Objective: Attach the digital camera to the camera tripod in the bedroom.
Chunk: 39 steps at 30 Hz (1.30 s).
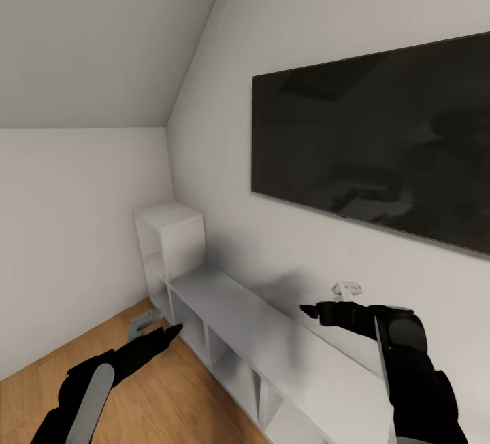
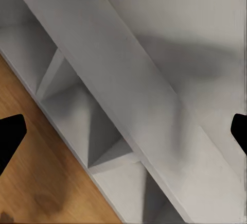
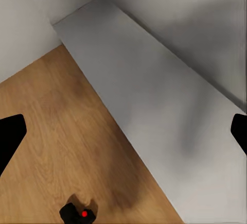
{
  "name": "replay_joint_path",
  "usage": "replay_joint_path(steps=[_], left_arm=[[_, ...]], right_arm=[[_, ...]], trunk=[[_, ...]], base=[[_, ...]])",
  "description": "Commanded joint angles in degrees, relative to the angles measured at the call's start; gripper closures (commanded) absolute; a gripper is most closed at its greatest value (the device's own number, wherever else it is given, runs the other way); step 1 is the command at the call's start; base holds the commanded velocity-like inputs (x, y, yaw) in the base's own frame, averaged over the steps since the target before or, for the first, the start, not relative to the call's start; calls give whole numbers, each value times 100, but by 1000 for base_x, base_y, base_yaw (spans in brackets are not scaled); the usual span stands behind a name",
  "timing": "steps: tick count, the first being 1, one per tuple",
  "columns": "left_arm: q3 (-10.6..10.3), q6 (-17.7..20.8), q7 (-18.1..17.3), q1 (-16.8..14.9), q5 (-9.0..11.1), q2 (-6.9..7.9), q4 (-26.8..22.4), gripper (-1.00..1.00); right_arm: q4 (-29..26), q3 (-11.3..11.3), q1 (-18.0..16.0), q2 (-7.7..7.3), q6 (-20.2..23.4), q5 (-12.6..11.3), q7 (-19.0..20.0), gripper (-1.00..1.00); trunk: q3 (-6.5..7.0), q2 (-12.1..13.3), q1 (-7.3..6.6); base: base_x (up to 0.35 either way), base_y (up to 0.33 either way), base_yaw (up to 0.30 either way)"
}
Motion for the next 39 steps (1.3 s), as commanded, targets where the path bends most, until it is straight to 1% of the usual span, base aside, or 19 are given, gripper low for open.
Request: replay_joint_path(steps=[1,3,7,15,18,19,20,22,23,24,26,27,30,31,34,39], left_arm=[[4,35,19,-30,42,-12,5,-100],[4,33,27,-66,50,-28,50,-100],[-4,-1,40,-117,18,-50,305,-100],[-25,-20,71,-129,-13,-78,381,-100],[-21,-30,97,-129,-27,-129,404,-100],[-44,-39,746,-130,-163,-278,443,-100],[-74,-40,1033,-130,-192,-327,445,-100],[-143,-41,1330,-130,-207,-387,444,-100],[-310,-41,1727,-130,-222,-502,435,-100],[-376,-43,1840,-130,-226,-540,429,-100],[-518,-46,2026,-130,-232,-600,420,-100],[-663,-47,2158,-130,-229,-644,412,-100],[-843,-49,2274,-130,-214,-685,398,-100],[-924,-49,2318,-130,-209,-703,389,-100],[-995,-50,2352,-130,-202,-718,379,-100],[-1058,-45,2361,-130,-193,-723,353,-100]], right_arm=[[-3,-35,-7,0,17,54,68,-100],[0,-70,-7,-13,16,54,81,-100],[9,-126,-7,-25,47,66,85,-100],[14,-137,-9,-8,72,71,81,-100],[14,-130,-9,4,74,72,83,-100],[15,-117,-4,35,76,66,85,-100],[15,-113,-3,39,76,65,85,-100],[15,-111,-6,43,74,65,85,-100],[15,-112,-4,44,71,60,85,-100],[15,-112,-4,41,70,59,85,-100],[15,-113,-5,36,71,58,85,-100],[18,-114,-4,30,73,57,85,-100],[21,-114,-4,25,75,56,89,-100],[22,-115,-3,23,75,56,89,-100],[23,-115,-4,21,76,56,91,-100],[23,-115,-3,14,69,59,93,-100]], trunk=[[-7,-4,0],[-7,-4,0],[-7,-4,0],[-7,-4,0],[-7,-4,0],[-7,-4,0],[-7,-4,0],[-7,-4,0],[-7,-4,0],[-7,-4,0],[-7,-4,0],[-7,-4,0],[-7,-4,0],[-25,-44,22],[-79,-164,88],[-169,-365,198]], base=[[0,0,0],[0,0,0],[0,0,0],[0,0,0],[0,0,0],[0,0,0],[0,0,0],[0,0,0],[0,0,0],[0,0,0],[0,0,0],[0,0,0],[0,0,0],[0,0,0],[0,0,0],[0,0,0]])
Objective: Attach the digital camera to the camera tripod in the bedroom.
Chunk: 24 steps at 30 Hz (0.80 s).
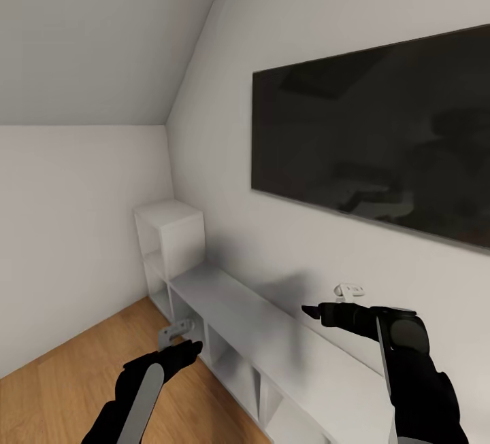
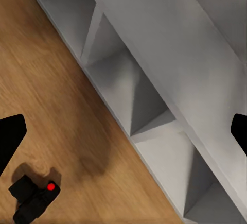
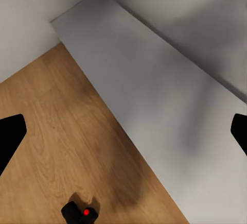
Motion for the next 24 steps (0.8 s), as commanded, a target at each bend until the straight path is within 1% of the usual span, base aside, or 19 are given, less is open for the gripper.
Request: replay_joint_path(steps=[1,15,24], left_arm=[[-7,12,56,-4,60,3,-9,-100],[-23,8,35,-4,62,35,-20,-100],[14,21,30,-4,70,54,-64,-100]], right_arm=[[-5,-12,-6,5,14,55,59,-100],[48,-10,-6,34,27,48,39,-100],[80,-11,-7,39,-18,59,15,-100]], trunk=[[-25,-46,23],[-277,-607,330],[-438,-968,528]], base=[[0,0,0],[0,0,0],[0,0,0]])
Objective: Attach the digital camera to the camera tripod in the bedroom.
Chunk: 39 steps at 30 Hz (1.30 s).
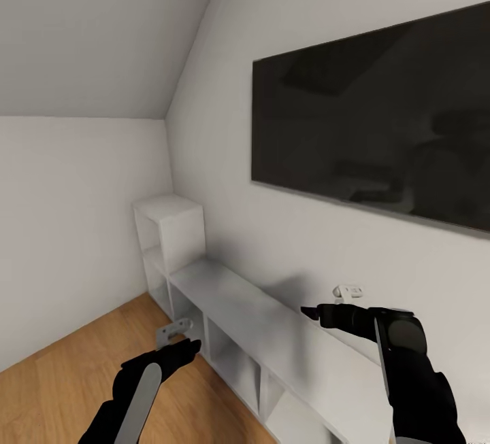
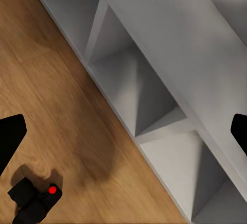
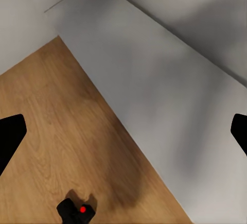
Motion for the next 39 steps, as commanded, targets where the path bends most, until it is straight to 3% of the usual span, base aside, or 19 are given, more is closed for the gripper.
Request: replay_joint_path(steps=[1,21,30,39], left_arm=[[1,12,56,-4,61,1,-17,-100],[50,23,67,-4,68,22,-110,-100],[359,30,73,-4,70,23,-110,-100],[453,27,75,-4,69,15,-110,-100]], right_arm=[[-7,-12,-6,5,13,57,61,-100],[-9,-15,-6,7,68,64,70,-100],[-3,-25,-6,8,78,60,58,-100],[-6,-22,-8,2,71,64,56,-100]], trunk=[[-25,-45,22],[-384,-847,462],[-546,-1208,659],[-707,-1569,857]], base=[[0,0,0],[0,0,0],[0,0,0],[0,0,0]])
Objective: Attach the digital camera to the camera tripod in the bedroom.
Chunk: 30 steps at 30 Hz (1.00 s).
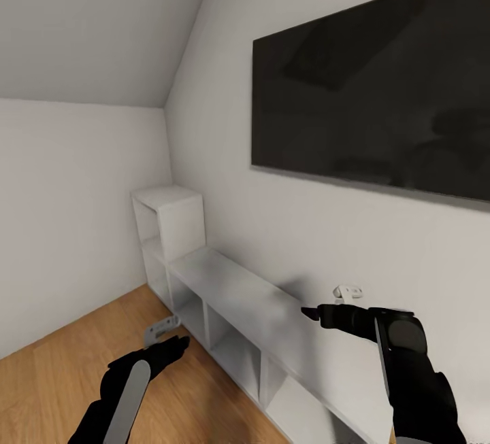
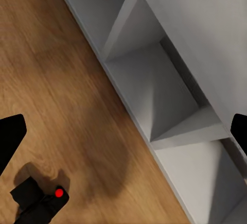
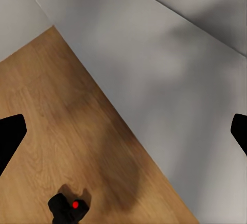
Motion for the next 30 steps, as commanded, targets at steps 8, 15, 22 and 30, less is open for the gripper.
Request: replay_joint_path(steps=[8,15,22,30], left_arm=[[9,5,53,-4,48,-2,-13,-100],[-29,4,60,-4,22,-4,-7,-100],[-30,9,62,-4,16,-4,-7,-100],[-34,18,62,-4,32,-4,-7,-100]], right_arm=[[-10,2,-4,-17,-60,48,93,-100],[-59,-30,-7,-50,-82,22,580,-100],[-71,-29,-8,-77,-87,33,1504,-100],[-66,-23,-5,-80,-87,36,1749,-100]], trunk=[[-151,-326,176],[-276,-606,330],[-348,-767,417],[-348,-767,417]], base=[[0,0,0],[0,0,0],[0,0,0],[0,0,0]])
